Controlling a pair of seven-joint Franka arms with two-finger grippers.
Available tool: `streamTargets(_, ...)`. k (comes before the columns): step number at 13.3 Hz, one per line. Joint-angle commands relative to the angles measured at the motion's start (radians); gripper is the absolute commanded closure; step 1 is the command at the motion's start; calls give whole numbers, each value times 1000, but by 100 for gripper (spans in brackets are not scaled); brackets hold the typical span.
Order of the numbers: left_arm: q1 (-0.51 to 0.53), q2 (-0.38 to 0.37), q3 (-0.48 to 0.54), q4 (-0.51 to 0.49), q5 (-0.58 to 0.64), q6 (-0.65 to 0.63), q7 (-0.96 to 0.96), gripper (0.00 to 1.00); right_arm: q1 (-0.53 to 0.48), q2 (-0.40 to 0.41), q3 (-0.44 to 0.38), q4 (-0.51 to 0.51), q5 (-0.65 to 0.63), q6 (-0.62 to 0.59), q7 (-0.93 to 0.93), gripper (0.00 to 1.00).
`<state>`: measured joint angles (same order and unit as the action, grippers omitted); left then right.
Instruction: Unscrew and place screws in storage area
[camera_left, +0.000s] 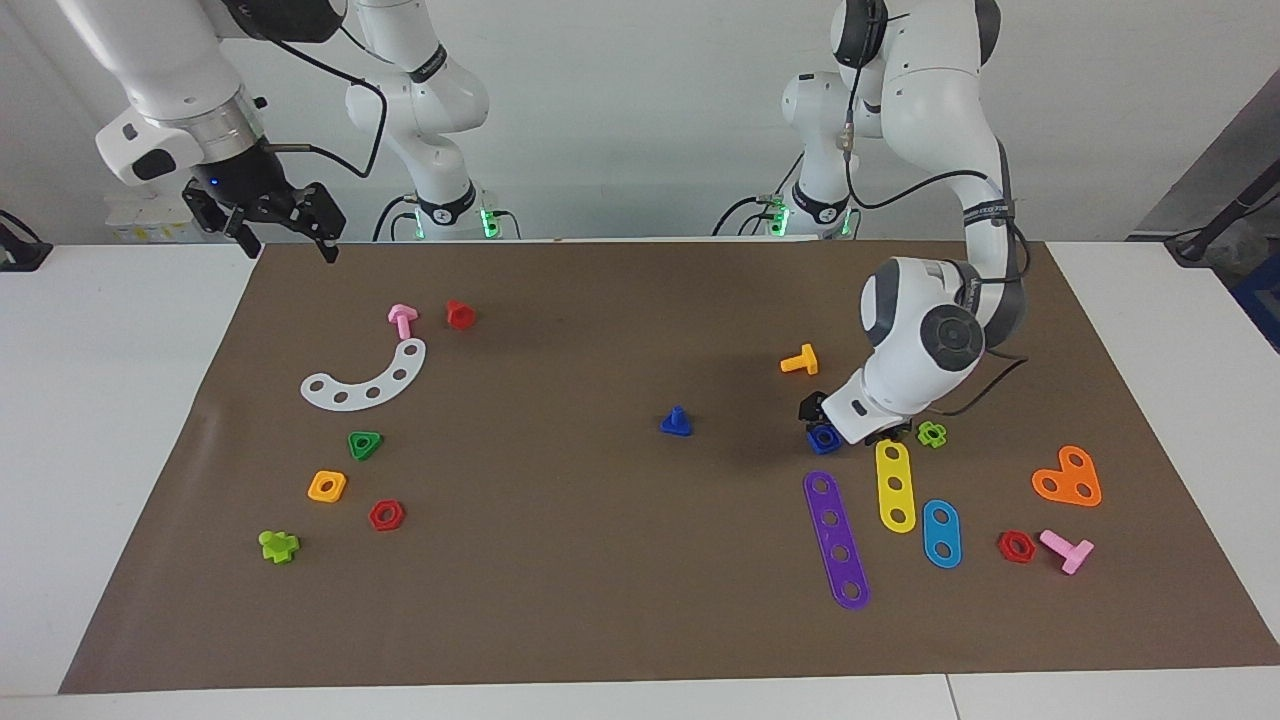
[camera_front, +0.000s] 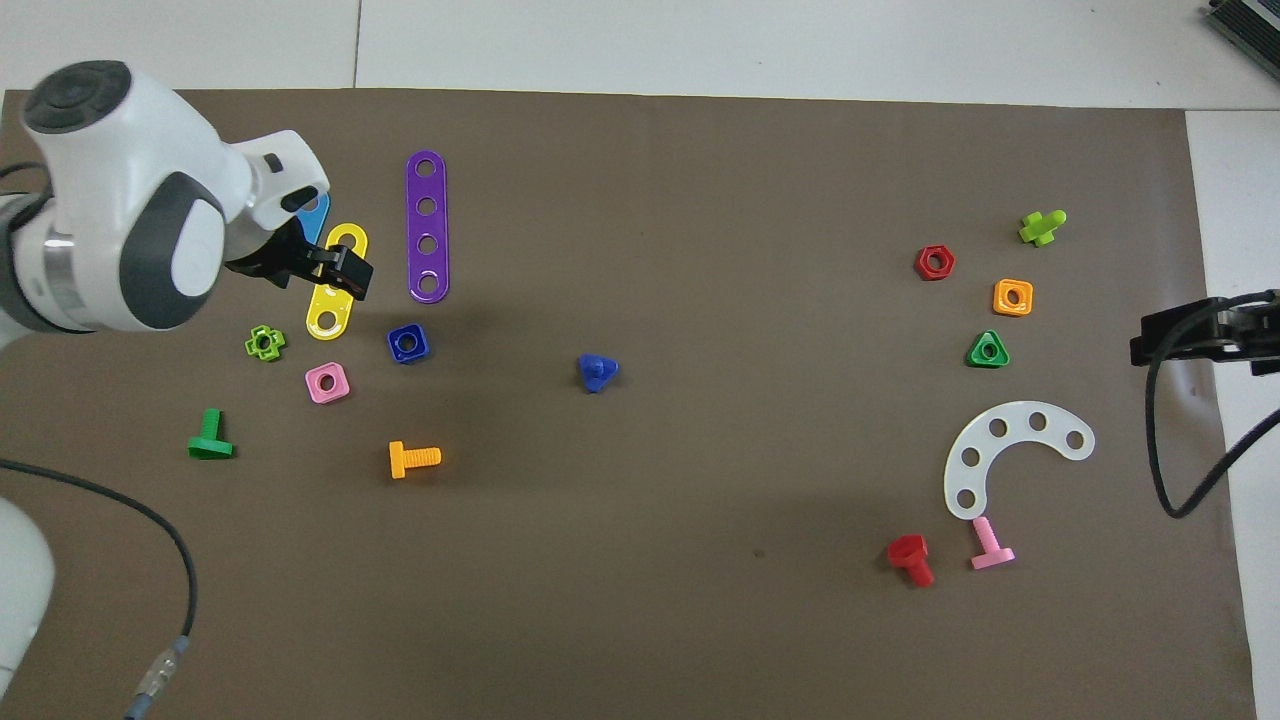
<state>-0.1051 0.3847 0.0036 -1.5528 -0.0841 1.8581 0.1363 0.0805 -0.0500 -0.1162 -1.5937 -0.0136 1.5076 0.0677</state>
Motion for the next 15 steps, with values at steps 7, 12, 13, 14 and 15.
streamTargets(7, 77, -283, 58, 25, 199, -273, 22, 0, -8, -19, 7, -17, 4, 3, -23, 0)
streamTargets(12, 73, -345, 58, 16, 83, -330, 28, 0, -8, -19, 7, -17, 4, 2, -23, 0)
streamTargets(13, 76, -345, 58, 16, 75, -332, 28, 0, -8, -19, 7, -17, 4, 2, -23, 0)
streamTargets(14, 70, -348, 59, 14, 75, -332, 26, 0, -8, -19, 7, -17, 4, 3, -23, 0)
streamTargets(15, 68, -349, 59, 11, 75, -330, 23, 0, -8, -19, 7, -17, 4, 2, -23, 0)
